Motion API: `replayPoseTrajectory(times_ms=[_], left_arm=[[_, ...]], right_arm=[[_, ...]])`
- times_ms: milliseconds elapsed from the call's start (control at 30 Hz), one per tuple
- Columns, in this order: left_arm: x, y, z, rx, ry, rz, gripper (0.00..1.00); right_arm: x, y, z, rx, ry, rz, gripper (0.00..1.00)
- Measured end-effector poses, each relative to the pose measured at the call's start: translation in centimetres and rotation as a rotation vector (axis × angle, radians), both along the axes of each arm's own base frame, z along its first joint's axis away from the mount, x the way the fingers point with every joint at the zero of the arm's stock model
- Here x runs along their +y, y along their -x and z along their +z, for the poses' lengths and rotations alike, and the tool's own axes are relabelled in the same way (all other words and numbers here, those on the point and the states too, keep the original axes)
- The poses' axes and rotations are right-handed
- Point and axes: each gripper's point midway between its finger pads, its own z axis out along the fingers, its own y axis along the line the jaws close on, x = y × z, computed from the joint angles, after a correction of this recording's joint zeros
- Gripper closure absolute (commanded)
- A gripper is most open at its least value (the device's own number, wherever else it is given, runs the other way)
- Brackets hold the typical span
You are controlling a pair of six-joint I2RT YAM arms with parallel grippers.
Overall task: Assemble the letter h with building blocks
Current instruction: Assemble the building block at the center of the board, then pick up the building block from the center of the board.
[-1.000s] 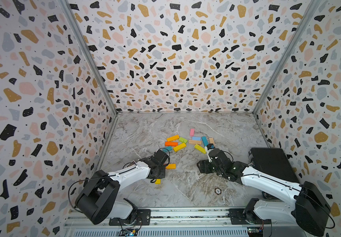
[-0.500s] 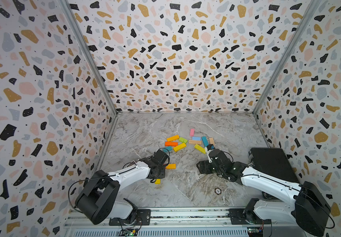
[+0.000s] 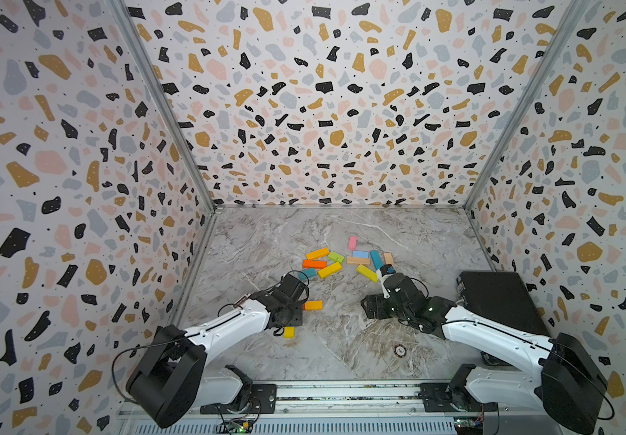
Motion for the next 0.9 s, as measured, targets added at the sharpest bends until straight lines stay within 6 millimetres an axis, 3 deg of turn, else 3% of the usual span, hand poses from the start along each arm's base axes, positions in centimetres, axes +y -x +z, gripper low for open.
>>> replayPoseTrajectory(times_ms=[133,233,267,400,567,733,900], left_arm=[[-0.3,-0.1,2.8,-0.073,0.07,0.012,0.18],[-0.5,-0.1,6.0,-0.157,0.143,0.016,0.08],[-0.5,-0.2,7.2,-0.186,0.167,0.019,0.0],[-0.5,-0.3,12.6,-0.318,0.255,0.021,0.01],[-0.2,-0.1,17.2,-0.432,0.32,0.014,0.01],[0.0,0.4,18.0,-0.442,0.318,-0.007,0.01],[-0.3,1.0,17.5,-0.409,0.322,-0.045,0.01]], right_arm=[[-0.1,-0.1,0.1,-0.002,-0.001,-0.002,0.12],[-0.2,-0.1,0.1,-0.004,0.0,-0.007,0.13],[-0.2,-0.2,0.1,-0.005,0.001,-0.007,0.13],[-0.3,-0.2,0.0,-0.009,0.008,-0.006,0.15],[-0.6,-0.9,-0.9,0.001,0.082,-0.013,0.17],[0.1,-4.1,-1.5,0.021,0.148,-0.04,0.17],[-0.1,-9.1,-2.6,0.048,0.179,-0.081,0.18]])
